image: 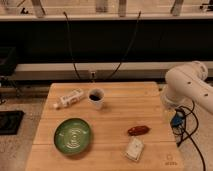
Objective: Drag the ceramic bowl in a circle
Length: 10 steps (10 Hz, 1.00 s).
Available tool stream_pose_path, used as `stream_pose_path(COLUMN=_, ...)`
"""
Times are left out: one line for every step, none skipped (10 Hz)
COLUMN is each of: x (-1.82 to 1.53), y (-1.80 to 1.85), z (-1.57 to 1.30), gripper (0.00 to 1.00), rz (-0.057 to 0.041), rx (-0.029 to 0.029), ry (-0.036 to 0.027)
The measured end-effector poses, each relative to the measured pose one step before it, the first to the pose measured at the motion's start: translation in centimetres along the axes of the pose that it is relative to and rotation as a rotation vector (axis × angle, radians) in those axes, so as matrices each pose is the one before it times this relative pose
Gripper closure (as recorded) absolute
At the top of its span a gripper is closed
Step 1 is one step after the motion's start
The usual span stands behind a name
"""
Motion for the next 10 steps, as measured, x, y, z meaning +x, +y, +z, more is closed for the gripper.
stream_pose_path(x=-0.001, y=-0.001, z=0.0, gripper=0.2, rz=-0.00004, rx=0.00003, ry=0.00003)
stream_pose_path(x=0.0, y=0.002, z=0.002, gripper=0.2, rz=0.0, rx=-0.00006, ry=0.0)
stream_pose_path(x=-0.001, y=-0.003, z=-0.003, gripper=0.2, rz=-0.00001, rx=0.00009, ry=0.00001)
stream_pose_path(x=0.001, y=0.001, z=0.0, gripper=0.2, rz=0.00001, rx=-0.00002, ry=0.00001)
stream_pose_path(x=-0.001, y=0.001, z=0.002, gripper=0.2, rz=-0.00001, rx=-0.00003, ry=-0.00004)
stream_pose_path(x=0.001, y=0.0, z=0.0, gripper=0.2, rz=-0.00001, rx=0.0, ry=0.0)
stream_pose_path(x=-0.003, y=0.003, z=0.002, gripper=0.2, rz=-0.00004, rx=-0.00007, ry=0.00003)
stream_pose_path(x=-0.068, y=0.074, z=0.073, gripper=0.2, rz=-0.00056, rx=-0.00088, ry=0.00222)
stream_pose_path(x=-0.381, y=0.101, z=-0.013, gripper=0.2, rz=-0.00262, rx=0.00212, ry=0.00712)
stream_pose_path(x=-1.152, y=0.115, z=0.081, gripper=0.2, rz=-0.0095, rx=0.00062, ry=0.00585)
